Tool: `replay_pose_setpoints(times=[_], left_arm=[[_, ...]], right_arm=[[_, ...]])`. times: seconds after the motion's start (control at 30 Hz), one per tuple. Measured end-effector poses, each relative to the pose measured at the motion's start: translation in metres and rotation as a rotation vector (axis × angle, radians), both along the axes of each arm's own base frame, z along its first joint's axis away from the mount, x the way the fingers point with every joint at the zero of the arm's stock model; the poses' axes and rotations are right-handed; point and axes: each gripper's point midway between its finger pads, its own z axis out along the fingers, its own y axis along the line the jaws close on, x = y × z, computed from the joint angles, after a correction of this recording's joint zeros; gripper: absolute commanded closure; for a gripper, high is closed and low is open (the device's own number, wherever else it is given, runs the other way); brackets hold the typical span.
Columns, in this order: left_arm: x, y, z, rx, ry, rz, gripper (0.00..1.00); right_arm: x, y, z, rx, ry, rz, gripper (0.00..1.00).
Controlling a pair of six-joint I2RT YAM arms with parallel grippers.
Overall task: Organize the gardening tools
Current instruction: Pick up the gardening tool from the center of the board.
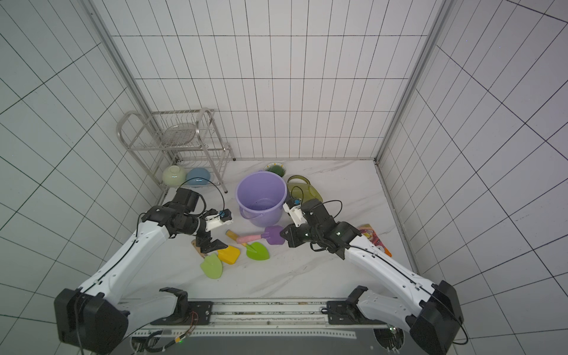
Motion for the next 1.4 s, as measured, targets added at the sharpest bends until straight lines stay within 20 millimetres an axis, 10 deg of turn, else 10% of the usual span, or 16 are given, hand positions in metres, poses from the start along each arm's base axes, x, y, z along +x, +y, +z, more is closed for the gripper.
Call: replay_pose_setpoints(times=[0.77, 1.27, 1.4], left_arm=[[-0.021, -0.013, -0.023, 0.061, 0.123, -0.014, 0.20], [-0.030, -0.017, -0.026, 0.064, 0.143, -0.043, 0.93], [-0.028, -0.019, -0.023, 0.056, 0.152, -0.039, 1.00]], right_arm=[[-0.008, 0.040, 0.019, -0.010, -0.115, 0.175, 1.00], [-0.006, 0.041, 0.035, 0.035, -0.160, 0.167, 1.00], [-0.004, 0.038, 0.038, 0.042, -0.166, 0.135, 0.83]])
